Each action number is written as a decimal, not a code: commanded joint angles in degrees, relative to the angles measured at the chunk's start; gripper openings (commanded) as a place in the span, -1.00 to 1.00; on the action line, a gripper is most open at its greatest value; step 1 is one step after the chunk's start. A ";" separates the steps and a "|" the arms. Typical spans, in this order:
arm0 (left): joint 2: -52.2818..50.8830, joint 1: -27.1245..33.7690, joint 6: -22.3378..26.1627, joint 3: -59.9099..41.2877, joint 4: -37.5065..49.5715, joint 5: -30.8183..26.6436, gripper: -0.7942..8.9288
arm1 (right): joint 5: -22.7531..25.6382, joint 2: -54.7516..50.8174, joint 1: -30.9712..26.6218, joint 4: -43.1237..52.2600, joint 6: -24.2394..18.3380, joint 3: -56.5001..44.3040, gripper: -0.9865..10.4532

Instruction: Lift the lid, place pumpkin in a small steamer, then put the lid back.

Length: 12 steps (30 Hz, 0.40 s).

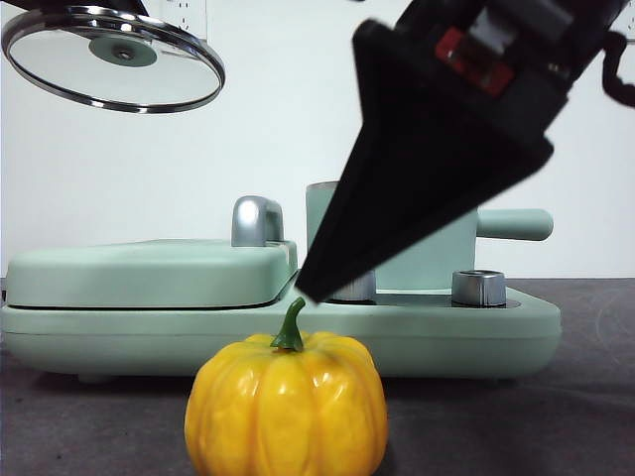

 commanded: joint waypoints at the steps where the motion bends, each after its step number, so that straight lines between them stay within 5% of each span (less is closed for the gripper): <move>1: -0.02 -0.11 0.48 0.87 1.90 -0.02 -0.82 | -0.07 1.90 0.87 0.94 -0.44 0.98 -0.14; 12: -0.02 -0.11 1.51 0.87 1.88 0.00 -0.82 | -0.09 7.41 0.85 3.41 -0.35 0.98 -0.07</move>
